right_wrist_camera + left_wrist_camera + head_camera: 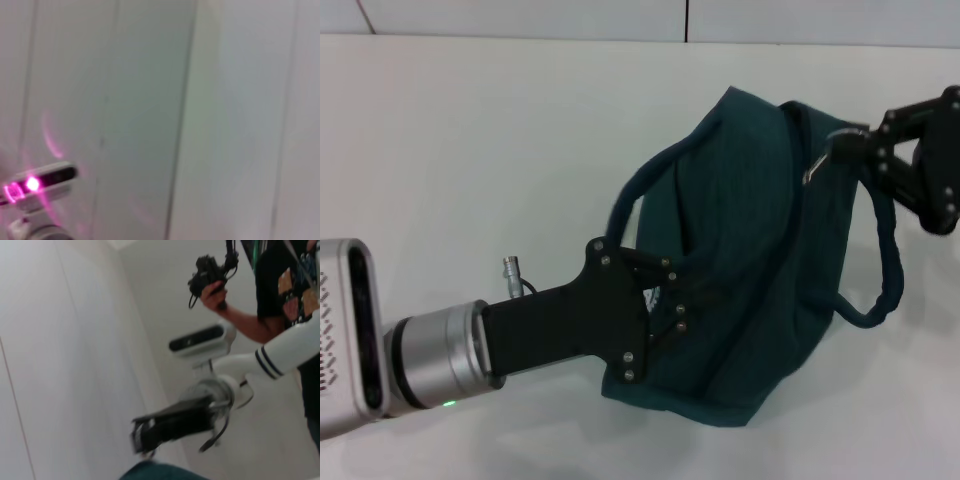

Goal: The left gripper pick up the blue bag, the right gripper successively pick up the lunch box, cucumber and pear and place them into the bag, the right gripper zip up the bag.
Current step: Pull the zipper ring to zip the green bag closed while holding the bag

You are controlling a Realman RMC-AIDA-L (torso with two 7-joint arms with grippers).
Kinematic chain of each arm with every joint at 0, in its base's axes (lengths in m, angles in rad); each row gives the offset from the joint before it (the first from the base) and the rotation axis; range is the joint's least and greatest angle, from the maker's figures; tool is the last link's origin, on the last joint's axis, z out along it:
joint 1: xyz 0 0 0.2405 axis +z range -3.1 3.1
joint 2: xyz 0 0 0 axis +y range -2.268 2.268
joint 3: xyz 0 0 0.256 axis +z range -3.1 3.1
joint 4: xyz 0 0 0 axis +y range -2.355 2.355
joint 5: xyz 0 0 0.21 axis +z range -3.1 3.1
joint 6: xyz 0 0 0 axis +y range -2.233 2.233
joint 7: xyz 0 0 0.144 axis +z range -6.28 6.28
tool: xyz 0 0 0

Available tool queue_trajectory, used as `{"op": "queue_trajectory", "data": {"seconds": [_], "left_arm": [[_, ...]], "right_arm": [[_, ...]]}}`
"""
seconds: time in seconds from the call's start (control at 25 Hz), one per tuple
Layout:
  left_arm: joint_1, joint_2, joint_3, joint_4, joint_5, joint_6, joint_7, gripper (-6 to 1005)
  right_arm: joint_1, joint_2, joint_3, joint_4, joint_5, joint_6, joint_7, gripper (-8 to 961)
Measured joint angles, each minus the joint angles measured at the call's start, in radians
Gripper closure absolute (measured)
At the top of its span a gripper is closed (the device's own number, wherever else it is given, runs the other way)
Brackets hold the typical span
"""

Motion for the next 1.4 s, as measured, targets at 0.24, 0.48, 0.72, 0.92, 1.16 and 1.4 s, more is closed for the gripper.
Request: {"op": "queue_trajectory", "data": {"seconds": [0.24, 0.48, 0.72, 0.92, 1.16, 1.4], "left_arm": [[0.002, 0.011, -0.01, 0.001, -0.016, 0.0, -0.066, 805], [0.029, 0.036, -0.011, 0.001, -0.09, -0.032, -0.145, 799], [0.057, 0.04, -0.011, -0.006, -0.228, -0.049, -0.265, 793], [0.073, 0.026, -0.01, -0.003, -0.268, -0.059, -0.306, 788], [0.088, 0.006, -0.012, 0.001, -0.289, -0.043, -0.318, 782], [0.078, 0.028, -0.012, 0.039, -0.309, -0.04, -0.529, 776]], "right_arm": [[-0.017, 0.001, 0.0, 0.008, 0.042, 0.026, -0.063, 939], [-0.041, 0.0, 0.002, 0.009, 0.074, 0.028, -0.13, 939], [-0.05, -0.001, 0.0, 0.004, 0.076, 0.029, -0.201, 939], [-0.044, -0.002, -0.02, 0.005, 0.074, 0.03, -0.217, 939], [-0.043, -0.005, -0.034, 0.002, 0.068, 0.026, -0.23, 939], [-0.043, -0.006, -0.043, 0.007, 0.067, 0.014, -0.238, 939]]}}
